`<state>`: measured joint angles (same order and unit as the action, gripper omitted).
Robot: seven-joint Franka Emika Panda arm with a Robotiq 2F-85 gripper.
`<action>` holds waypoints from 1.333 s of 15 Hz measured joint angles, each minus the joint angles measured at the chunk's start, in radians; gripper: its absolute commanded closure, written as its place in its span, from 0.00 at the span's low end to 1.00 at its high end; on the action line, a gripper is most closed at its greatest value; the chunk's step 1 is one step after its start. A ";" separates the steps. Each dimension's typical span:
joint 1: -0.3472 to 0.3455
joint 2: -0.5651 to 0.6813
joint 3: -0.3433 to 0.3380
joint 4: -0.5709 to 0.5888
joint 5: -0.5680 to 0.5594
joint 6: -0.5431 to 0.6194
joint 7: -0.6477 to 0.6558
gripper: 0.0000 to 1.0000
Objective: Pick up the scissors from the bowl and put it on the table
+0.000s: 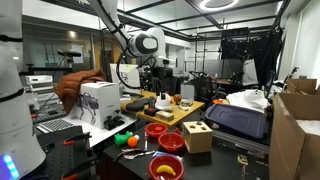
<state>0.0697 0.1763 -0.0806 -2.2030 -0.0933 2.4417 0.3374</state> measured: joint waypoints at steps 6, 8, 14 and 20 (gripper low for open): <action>-0.029 -0.057 0.000 0.024 -0.039 -0.005 -0.049 0.00; -0.036 -0.062 0.001 0.040 -0.039 -0.006 -0.070 0.00; -0.056 -0.063 0.001 0.091 -0.031 -0.006 -0.131 0.00; -0.079 -0.050 0.014 0.168 0.107 -0.059 -0.265 0.00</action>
<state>-0.0095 0.1264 -0.0671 -2.0352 0.0137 2.3829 0.0728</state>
